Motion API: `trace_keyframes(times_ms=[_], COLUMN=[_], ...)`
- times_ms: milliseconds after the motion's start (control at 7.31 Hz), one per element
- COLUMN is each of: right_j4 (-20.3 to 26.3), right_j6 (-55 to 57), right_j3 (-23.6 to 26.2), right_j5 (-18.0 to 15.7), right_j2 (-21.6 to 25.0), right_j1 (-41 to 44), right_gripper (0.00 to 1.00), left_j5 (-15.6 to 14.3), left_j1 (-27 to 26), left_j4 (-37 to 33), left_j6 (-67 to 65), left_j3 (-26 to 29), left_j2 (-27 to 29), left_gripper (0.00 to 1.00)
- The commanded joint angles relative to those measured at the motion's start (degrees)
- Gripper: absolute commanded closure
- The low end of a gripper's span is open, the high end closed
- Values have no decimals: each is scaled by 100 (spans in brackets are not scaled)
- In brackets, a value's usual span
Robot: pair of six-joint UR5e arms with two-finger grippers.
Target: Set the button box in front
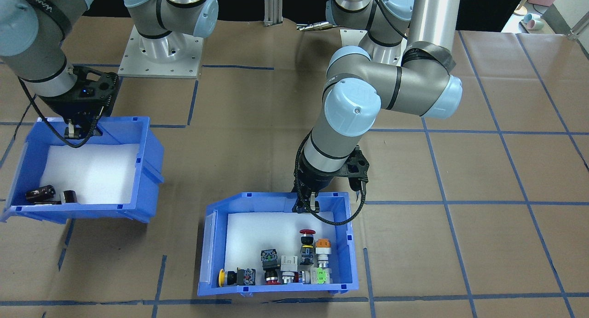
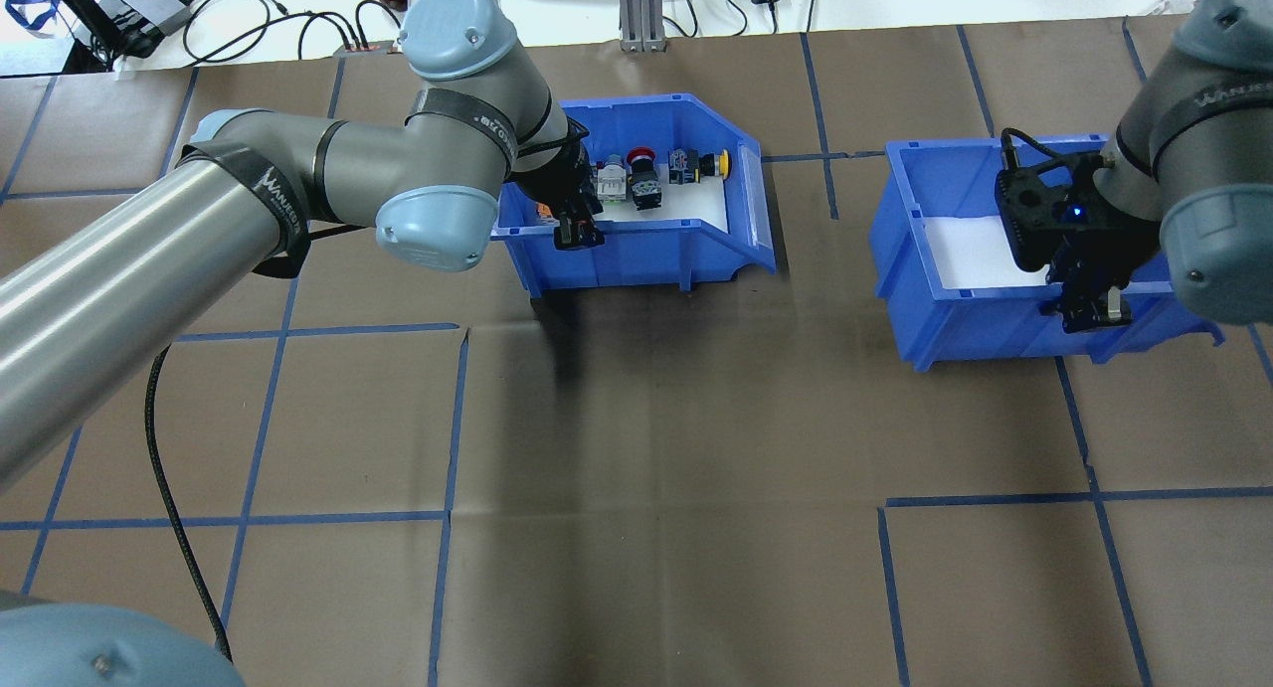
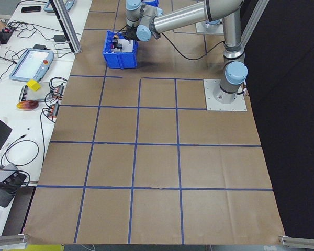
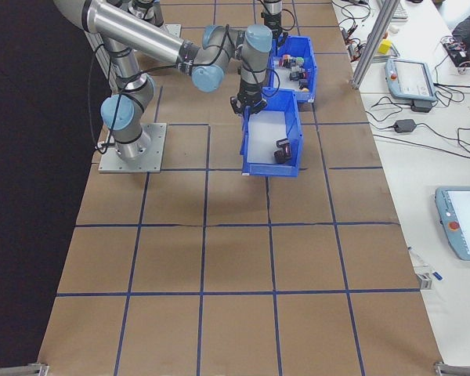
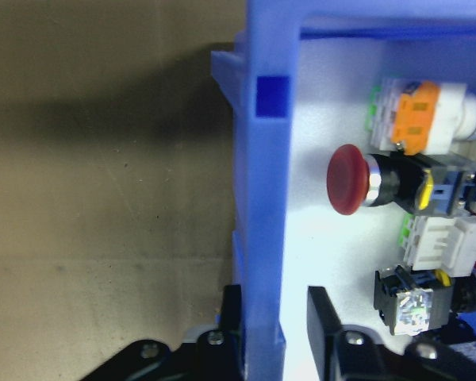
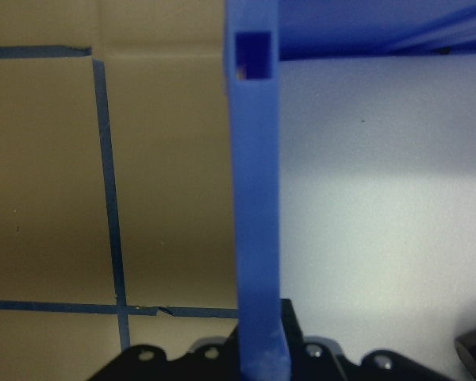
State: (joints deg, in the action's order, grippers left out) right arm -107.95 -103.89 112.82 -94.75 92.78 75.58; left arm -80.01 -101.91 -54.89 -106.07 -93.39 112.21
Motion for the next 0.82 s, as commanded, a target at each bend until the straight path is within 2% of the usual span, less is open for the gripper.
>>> trace_keyframes(times_ms=[0,137,274,410,684], right_j4=[-138,-399,-454,-455,-629], right_j6=[358,517,614,833,1447], right_j3=[520,774,1038,1197,1470], right_j5=[-9,-52,-35,-18,-26], right_j2=[423,564,696,915,1110], right_j1=[463,623,668,842,1526], right_gripper=[92,92,92,92,92], left_j5=[-181,-278,-296,-287,-314], left_j1=[48,101,266,642,1163], left_j4=[-309,-703,-968,-1476,-2242], left_j6=[432,1421,2327,3746,5422], left_j3=[23,40,23,23,-47], left_j2=[-304,-444,-672,-979,-1507], left_gripper=[18,18,17,15,9])
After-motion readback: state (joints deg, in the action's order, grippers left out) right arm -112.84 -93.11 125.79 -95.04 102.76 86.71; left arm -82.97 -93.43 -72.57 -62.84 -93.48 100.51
